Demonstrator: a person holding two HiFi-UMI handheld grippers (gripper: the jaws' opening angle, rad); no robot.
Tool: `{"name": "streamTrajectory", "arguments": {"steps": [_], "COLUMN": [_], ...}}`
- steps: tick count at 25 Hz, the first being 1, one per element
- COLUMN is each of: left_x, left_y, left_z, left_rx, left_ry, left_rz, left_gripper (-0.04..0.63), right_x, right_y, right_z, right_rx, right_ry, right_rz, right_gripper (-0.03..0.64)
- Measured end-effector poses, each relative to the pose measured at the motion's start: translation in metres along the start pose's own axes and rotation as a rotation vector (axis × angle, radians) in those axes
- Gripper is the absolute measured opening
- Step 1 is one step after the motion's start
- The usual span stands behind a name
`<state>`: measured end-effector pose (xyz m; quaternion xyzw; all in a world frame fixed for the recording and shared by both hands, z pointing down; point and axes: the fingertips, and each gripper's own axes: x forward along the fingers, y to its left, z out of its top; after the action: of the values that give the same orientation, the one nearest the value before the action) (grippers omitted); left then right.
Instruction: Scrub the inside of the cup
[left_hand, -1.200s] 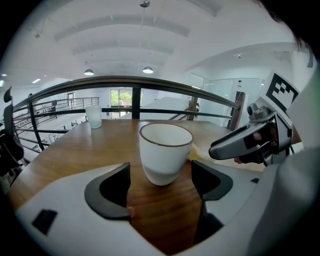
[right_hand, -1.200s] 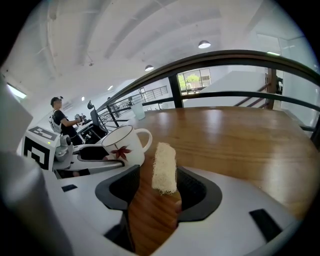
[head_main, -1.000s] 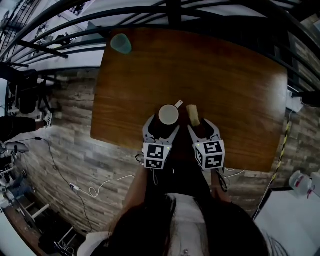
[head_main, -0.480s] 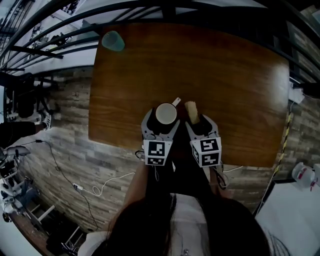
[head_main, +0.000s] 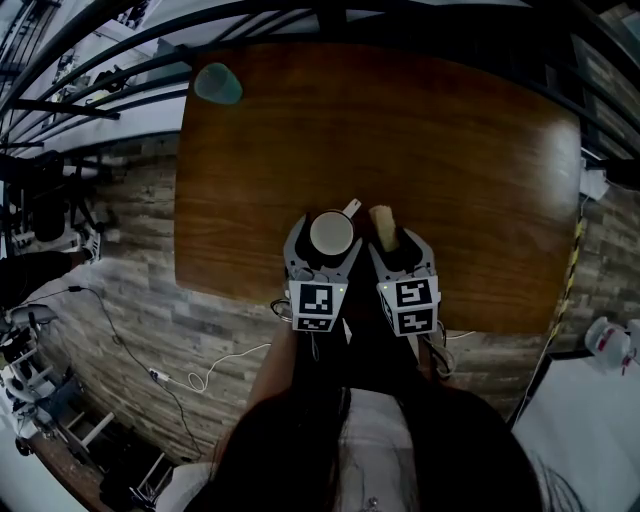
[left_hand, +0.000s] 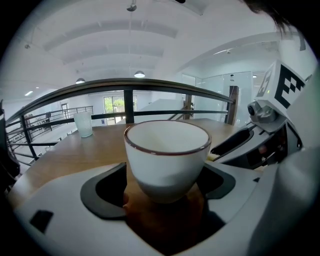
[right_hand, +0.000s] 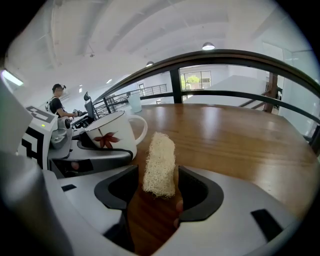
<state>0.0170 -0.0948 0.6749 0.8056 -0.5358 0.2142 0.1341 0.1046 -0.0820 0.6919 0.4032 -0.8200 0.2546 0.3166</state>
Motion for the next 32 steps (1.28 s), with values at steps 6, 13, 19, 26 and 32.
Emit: {"name": "streamTrajectory", "arguments": {"steps": [6,13,19,26,32], "left_x": [0.008,0.015,0.02,0.021,0.019], "left_y": [-0.003,-0.003,-0.009,-0.009,-0.003], "left_z": [0.002,-0.019,-0.019,-0.021,-0.019], "left_rx": [-0.007,-0.016,-0.003,0.0,-0.013], "left_ry": [0.009,0.1,0.136,0.147,0.123], "left_rz": [-0.009,0.031,0.04,0.051,0.057], "left_gripper": [0.422,0.419,0.411,0.393,0.388], "right_x": [0.004,0.007,0.002,0.001,0.002], "right_y": [-0.005,-0.003,-0.014,-0.014,-0.012], "right_z": [0.002,0.0,-0.002,-0.002,-0.001], "right_rx": [-0.004,-0.046,-0.069,-0.11,-0.135], "right_ry": [0.028,0.057,0.055,0.051,0.04], "right_rz": [-0.022,-0.049,-0.094,-0.118,-0.129], "right_gripper": [0.247,0.236,0.179,0.17,0.153]}}
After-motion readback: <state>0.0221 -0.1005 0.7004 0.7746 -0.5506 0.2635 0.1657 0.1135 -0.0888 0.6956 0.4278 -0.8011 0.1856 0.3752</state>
